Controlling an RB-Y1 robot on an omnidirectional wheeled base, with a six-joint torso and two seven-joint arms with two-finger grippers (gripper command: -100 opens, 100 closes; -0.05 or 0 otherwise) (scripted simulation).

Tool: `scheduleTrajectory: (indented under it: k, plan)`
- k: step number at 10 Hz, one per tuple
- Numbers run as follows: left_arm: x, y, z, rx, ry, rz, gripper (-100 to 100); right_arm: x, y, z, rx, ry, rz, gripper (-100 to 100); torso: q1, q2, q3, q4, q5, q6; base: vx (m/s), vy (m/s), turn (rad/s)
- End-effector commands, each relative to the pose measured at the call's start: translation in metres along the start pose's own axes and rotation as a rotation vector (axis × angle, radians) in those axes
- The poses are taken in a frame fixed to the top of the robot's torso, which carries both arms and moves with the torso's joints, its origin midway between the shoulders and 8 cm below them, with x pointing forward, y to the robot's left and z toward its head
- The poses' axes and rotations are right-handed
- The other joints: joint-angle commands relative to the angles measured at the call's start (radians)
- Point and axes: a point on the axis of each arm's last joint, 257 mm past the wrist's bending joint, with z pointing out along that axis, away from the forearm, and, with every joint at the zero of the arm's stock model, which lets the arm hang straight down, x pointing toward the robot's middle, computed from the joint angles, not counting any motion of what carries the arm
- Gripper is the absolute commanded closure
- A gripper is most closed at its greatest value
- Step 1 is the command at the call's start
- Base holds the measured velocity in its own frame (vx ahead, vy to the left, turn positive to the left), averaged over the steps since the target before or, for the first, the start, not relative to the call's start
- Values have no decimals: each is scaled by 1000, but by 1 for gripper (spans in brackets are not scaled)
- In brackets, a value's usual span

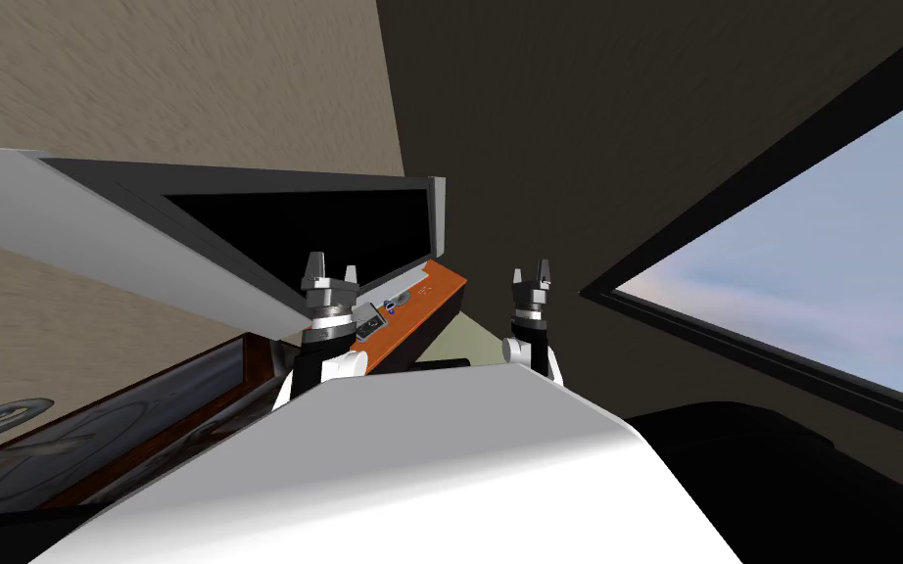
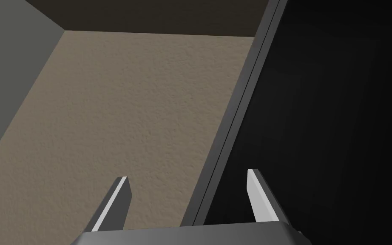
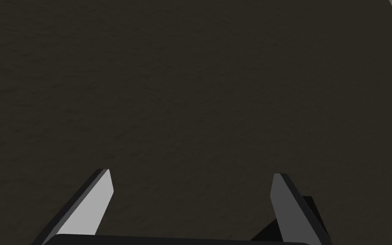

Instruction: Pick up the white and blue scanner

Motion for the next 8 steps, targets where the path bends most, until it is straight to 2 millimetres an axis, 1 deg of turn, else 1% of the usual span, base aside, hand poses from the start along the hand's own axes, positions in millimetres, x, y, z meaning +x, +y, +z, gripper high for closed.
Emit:
scheduleTrajectory:
  k: [1,2,3,4,6,7,8]
  plan:
    - [-5,21,-1,-50,16,29,-100,0,0,0,0,0,0,0,0,0,0,0,0,0,15,-67,9]
    - [-9,31,-2,-73,19,41,-100,0,0,0,0,0,0,0,-4,-1,-1,0,-1,0,36,-116,16]
    - [-19,53,-4,-125,21,69,-100,0,0,0,0,0,0,0,-7,-2,-1,0,-1,0,62,-142,28]
    - [-19,55,-5,-129,20,69,-100,0,0,0,0,0,0,0,-9,-4,-2,-1,-2,0,64,-107,18]
    - [-35,83,-9,-195,11,98,-100,0,0,0,0,0,0,0,-7,-4,-2,-1,-1,0,37,-106,14]
    - [-35,83,-9,-195,11,98,-100,0,0,0,0,0,0,0,-7,-3,-2,-1,-2,0,21,-73,13]
    - [-44,97,-11,-227,2,112,-100,0,0,0,0,0,0,0,-5,-2,-1,0,-1,0,31,-57,11]
